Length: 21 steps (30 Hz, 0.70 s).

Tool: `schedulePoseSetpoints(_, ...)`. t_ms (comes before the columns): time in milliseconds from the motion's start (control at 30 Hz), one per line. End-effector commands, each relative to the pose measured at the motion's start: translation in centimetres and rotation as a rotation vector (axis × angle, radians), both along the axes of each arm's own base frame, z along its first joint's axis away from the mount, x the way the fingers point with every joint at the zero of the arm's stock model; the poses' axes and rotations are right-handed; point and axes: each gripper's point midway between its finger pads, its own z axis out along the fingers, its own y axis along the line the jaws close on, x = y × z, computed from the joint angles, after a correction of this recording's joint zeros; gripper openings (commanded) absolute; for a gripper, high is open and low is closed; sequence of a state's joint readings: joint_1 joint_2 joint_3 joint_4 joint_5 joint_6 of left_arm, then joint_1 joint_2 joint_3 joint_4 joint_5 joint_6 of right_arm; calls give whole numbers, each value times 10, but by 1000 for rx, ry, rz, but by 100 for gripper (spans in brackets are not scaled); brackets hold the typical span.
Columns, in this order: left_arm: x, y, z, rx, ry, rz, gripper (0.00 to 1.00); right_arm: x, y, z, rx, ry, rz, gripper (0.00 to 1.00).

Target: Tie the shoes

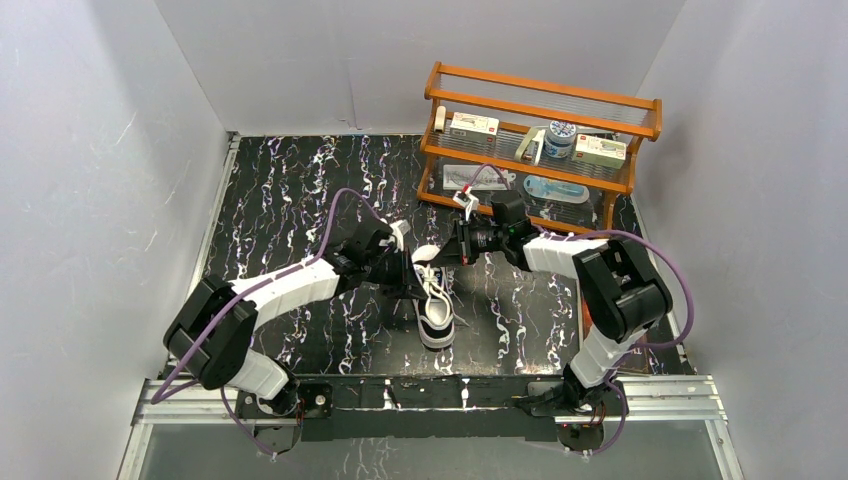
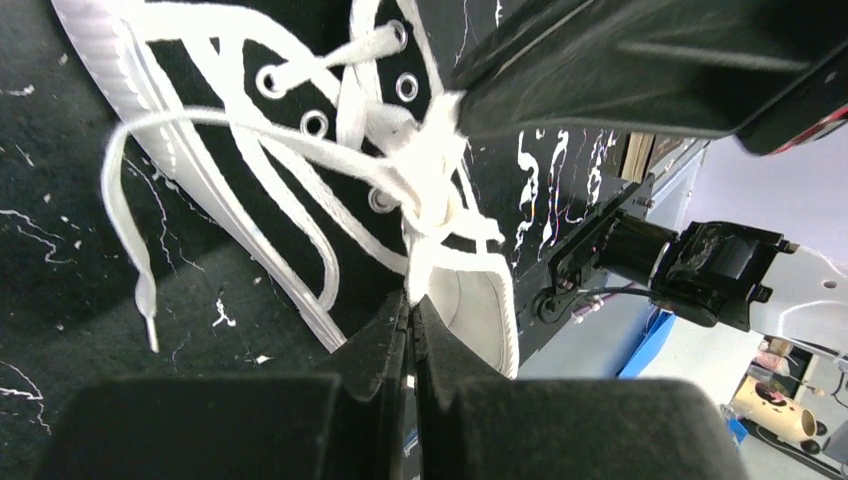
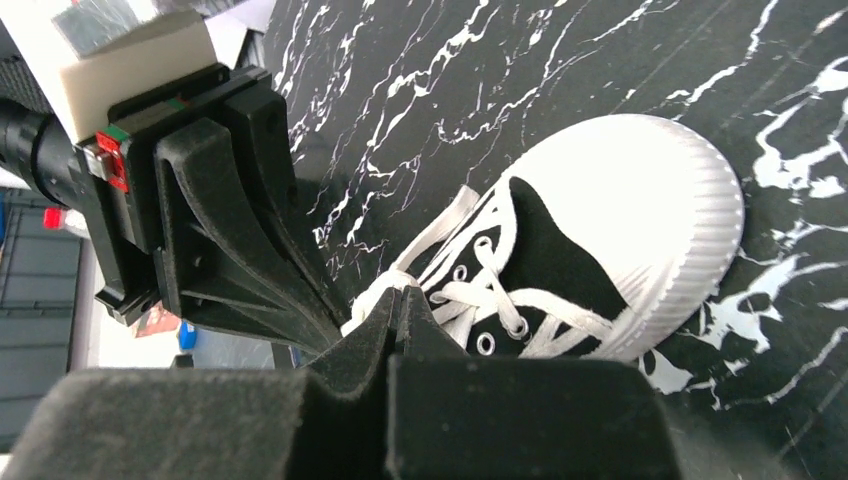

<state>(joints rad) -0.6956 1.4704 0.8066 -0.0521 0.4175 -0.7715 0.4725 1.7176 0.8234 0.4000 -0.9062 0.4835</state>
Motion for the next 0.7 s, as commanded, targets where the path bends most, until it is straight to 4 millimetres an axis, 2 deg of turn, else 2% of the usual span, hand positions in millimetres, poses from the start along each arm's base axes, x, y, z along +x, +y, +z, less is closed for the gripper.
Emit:
schedulePoseSetpoints(0,-22,2,9,-46,58,-35,0,10,-8,9,-38,-54,-83,0)
schedulePoseSetpoints(267,-32,6,10,-57,93,-26,0,15,-14,3,-73,-41,-152,0)
schedulePoseSetpoints(667,-57,29,-13,43,221,16,0,31,-36,-9,-170,-24,-311,0)
